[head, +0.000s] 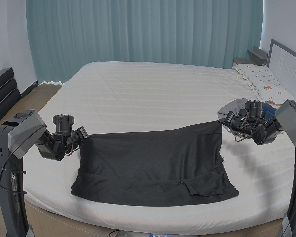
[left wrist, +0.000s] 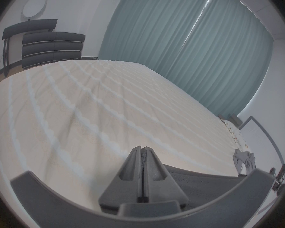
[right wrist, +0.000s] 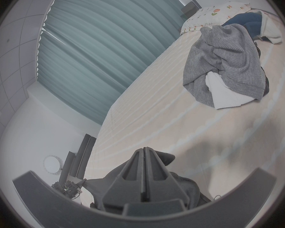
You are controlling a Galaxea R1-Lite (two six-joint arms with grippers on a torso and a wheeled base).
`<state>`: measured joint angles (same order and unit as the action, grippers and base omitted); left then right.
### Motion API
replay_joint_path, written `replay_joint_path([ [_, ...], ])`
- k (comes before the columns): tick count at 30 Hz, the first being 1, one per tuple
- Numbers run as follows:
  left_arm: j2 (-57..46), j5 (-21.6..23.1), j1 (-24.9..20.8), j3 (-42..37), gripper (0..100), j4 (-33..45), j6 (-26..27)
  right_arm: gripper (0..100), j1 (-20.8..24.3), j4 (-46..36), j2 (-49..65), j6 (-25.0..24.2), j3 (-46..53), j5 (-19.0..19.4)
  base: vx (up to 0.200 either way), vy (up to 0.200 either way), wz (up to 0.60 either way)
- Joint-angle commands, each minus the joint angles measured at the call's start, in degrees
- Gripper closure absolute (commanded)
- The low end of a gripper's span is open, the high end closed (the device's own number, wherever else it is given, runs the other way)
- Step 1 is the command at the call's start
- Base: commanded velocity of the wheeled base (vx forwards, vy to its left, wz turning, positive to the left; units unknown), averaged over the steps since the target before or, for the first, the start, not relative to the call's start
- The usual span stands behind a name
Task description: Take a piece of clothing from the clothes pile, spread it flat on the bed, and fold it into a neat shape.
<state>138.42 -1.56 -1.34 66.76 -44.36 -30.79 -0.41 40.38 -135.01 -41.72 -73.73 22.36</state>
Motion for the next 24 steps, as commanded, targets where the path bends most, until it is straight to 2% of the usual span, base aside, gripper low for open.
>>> replay_joint_path([
  [1,-0.96,-0.02,0.02,-3.30,100,-3.10,0.56,100,-0.99,0.05,2.74,0.06,3.50,1.64,0.000,0.000,0.00],
  [7,-1.14,-0.02,0.02,-5.94,100,-5.12,1.09,100,-1.69,0.05,5.02,1.55,9.30,5.50,0.000,0.000,0.00],
  [9,-1.31,-0.02,0.37,-7.69,100,-5.38,3.11,100,-1.87,-0.03,5.55,2.69,11.41,6.47,0.000,0.000,0.00],
  [11,-1.49,0.07,0.46,-11.91,100,-6.44,7.06,100,-2.31,-0.03,5.72,5.86,14.93,7.35,0.000,0.000,0.00],
  [16,-0.96,0.15,-0.07,-19.29,100,-14.53,11.19,100,-2.57,-0.21,5.72,10.43,19.59,7.61,0.000,0.000,0.00],
  [18,-0.88,0.15,-0.15,-21.93,100,-15.67,14.01,100,-2.57,-0.39,5.64,12.36,21.17,7.70,0.000,0.000,0.00],
  [20,-0.88,0.15,-0.15,-22.11,100,-15.67,14.27,100,-2.57,-0.39,5.64,12.45,21.35,7.70,0.000,0.000,0.00],
  [21,-0.70,0.15,-1.12,-25.18,100,-16.02,16.47,100,-2.57,-0.65,5.11,15.44,23.89,7.70,0.000,0.000,0.00],
  [24,0.00,0.15,-1.91,-26.77,100,-16.81,16.73,100,-2.40,-0.30,4.14,17.72,25.83,7.70,0.000,0.000,0.00],
])
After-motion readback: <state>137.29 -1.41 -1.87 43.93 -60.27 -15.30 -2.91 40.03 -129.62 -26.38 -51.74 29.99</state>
